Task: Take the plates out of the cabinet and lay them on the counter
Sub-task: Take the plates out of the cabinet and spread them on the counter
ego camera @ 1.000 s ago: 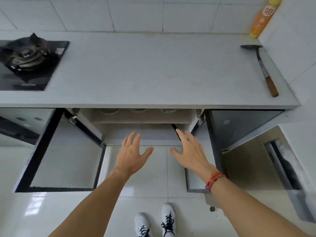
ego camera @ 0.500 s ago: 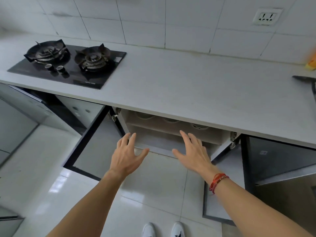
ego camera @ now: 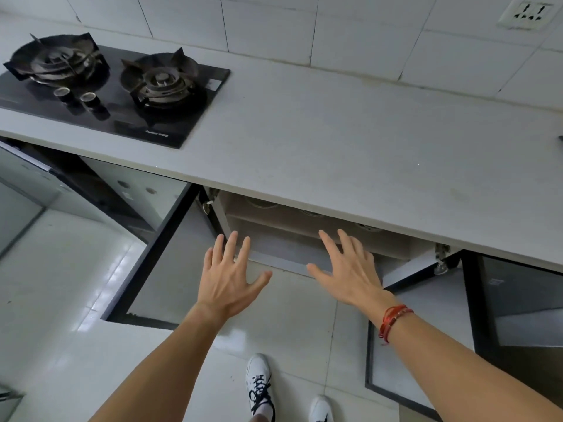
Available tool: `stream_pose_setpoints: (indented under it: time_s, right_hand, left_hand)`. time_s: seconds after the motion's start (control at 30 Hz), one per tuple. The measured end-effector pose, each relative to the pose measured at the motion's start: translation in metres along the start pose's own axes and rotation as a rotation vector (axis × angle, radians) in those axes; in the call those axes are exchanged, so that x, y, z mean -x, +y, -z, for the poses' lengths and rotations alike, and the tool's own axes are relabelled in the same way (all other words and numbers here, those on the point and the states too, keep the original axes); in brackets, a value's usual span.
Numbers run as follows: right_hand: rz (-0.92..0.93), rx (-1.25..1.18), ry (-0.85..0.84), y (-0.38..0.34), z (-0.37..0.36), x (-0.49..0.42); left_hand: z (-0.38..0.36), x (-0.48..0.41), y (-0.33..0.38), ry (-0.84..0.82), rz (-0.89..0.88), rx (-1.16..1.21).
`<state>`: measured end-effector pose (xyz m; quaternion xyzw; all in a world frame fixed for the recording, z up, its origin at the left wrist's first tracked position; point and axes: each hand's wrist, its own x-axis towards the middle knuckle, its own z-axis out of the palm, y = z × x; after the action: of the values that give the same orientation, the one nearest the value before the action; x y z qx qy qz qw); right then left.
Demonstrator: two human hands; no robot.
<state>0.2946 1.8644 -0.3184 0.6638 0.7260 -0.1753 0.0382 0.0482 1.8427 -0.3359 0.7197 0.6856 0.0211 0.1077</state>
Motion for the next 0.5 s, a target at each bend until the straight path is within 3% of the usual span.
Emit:
stream_pose_setpoints:
  time_s: [0.3,0.5]
  right_hand:
    - [-0.061,0.005,-0.030,-0.022,-0.046,-0.071]
    - [-0.040,0.011,0.045,-0.014,-0.107,-0.150]
  left_hand:
    - [-0.045,-0.067,-0.048,-0.038,0.021,0.060]
    - [-0.120,-0.120,-0.070,-0.007,0.046,0.093]
